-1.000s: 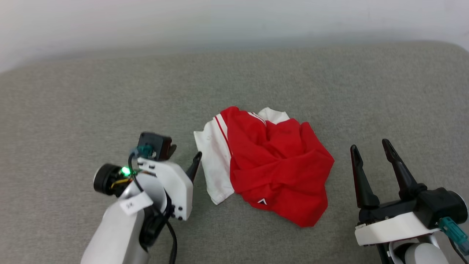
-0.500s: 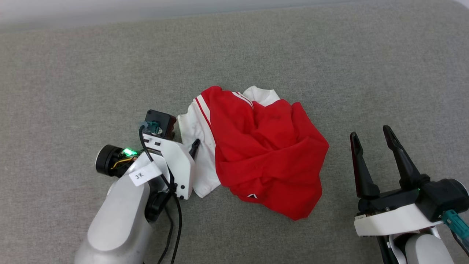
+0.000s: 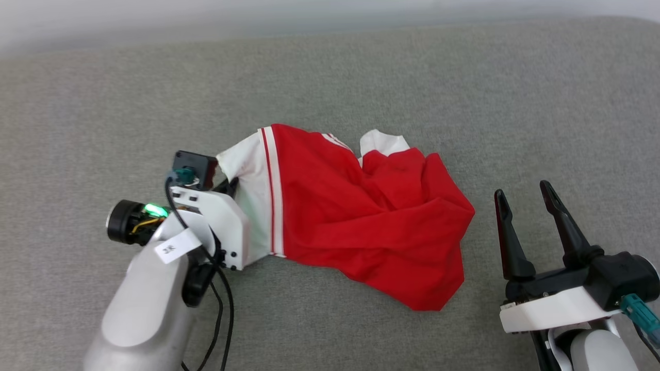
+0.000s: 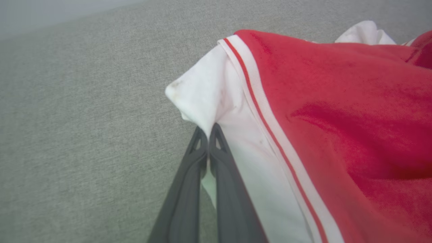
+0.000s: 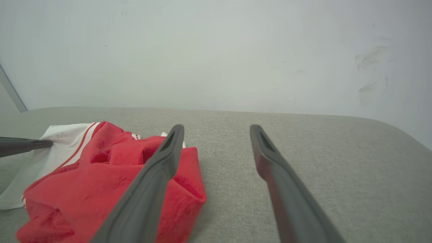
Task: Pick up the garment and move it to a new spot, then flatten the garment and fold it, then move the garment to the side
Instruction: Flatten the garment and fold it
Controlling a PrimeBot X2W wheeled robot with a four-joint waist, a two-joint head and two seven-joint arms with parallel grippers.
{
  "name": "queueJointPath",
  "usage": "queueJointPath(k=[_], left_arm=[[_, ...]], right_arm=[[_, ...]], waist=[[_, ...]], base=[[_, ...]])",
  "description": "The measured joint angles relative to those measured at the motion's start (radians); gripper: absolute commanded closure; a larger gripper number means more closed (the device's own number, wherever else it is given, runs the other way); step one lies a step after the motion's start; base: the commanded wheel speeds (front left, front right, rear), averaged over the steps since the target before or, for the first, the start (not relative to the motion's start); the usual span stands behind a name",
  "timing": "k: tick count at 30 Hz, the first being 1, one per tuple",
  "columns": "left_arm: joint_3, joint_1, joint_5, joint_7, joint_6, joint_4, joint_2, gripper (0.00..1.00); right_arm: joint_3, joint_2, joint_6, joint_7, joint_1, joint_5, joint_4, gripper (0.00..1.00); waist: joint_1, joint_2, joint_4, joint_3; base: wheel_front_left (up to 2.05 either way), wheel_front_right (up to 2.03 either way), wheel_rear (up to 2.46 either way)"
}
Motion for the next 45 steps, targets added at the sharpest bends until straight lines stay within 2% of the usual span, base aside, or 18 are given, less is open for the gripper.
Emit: queueJointPath(k=[3,12,16,20,21,22,25,29,37,40,45], left_arm=[[0.026,0.005,-0.003,-0.029,0.022,-0.025,0.016,1.00],[0.143,0.133,-0.044,-0.041,0.086,-0.105,0.125,1.00],[0.169,0.227,-0.072,-0.023,0.089,-0.115,0.151,1.00],[0.164,0.290,-0.081,-0.015,0.089,-0.102,0.151,1.00],[0.160,0.294,-0.079,-0.022,0.089,-0.099,0.151,0.53],[0.155,0.296,-0.072,-0.032,0.089,-0.096,0.150,0.00],[0.147,0.295,-0.064,-0.080,0.092,-0.093,0.139,0.00],[0.133,0.274,-0.046,-0.200,0.089,-0.109,0.117,0.00],[0.082,0.279,0.003,-0.504,0.033,-0.190,0.091,0.00],[0.073,0.317,0.026,-0.548,0.036,-0.235,0.083,0.00],[0.096,0.409,0.048,-0.557,0.045,-0.368,0.048,0.00]], right_arm=[[-0.005,0.000,0.000,0.000,0.005,-0.003,0.010,0.00],[-0.020,0.000,0.000,0.000,0.026,-0.005,0.037,0.00],[-0.024,0.000,0.000,0.000,0.028,-0.006,0.050,0.00],[-0.028,0.000,0.000,0.000,0.031,-0.008,0.066,0.00],[-0.028,0.000,0.000,0.000,0.031,-0.010,0.069,0.00],[-0.028,0.000,0.000,0.000,0.031,-0.012,0.073,0.00],[-0.030,0.000,0.000,0.000,0.031,-0.015,0.083,0.00],[-0.035,0.000,0.000,0.000,0.032,-0.019,0.096,0.00],[-0.042,0.000,0.000,0.000,0.045,-0.024,0.100,0.00],[-0.040,0.000,0.000,0.000,0.058,-0.024,0.101,0.00],[-0.037,0.000,0.000,0.000,0.070,-0.024,0.105,0.00]], waist=[[0.0000,0.0000,0.015,-0.029],[-0.0001,0.0000,0.064,-0.099],[-0.0001,0.0000,0.077,-0.117],[-0.0001,0.0000,0.084,-0.127],[-0.0001,0.0000,0.086,-0.128],[-0.0001,0.0000,0.087,-0.130],[-0.0001,0.0000,0.091,-0.136],[-0.0001,0.0000,0.099,-0.153],[-0.0002,0.0000,0.113,-0.209],[-0.0002,0.0000,0.118,-0.231],[-0.0003,0.0001,0.124,-0.258]], base=[[0.00,0.00,0.00],[0.00,0.00,0.00],[0.00,0.00,0.00],[0.00,0.00,0.00],[0.00,0.00,0.00],[0.00,0.00,0.00],[0.00,0.00,0.00],[0.00,0.00,0.00],[0.00,0.00,0.00],[0.00,0.00,0.00],[0.00,0.00,0.00]])
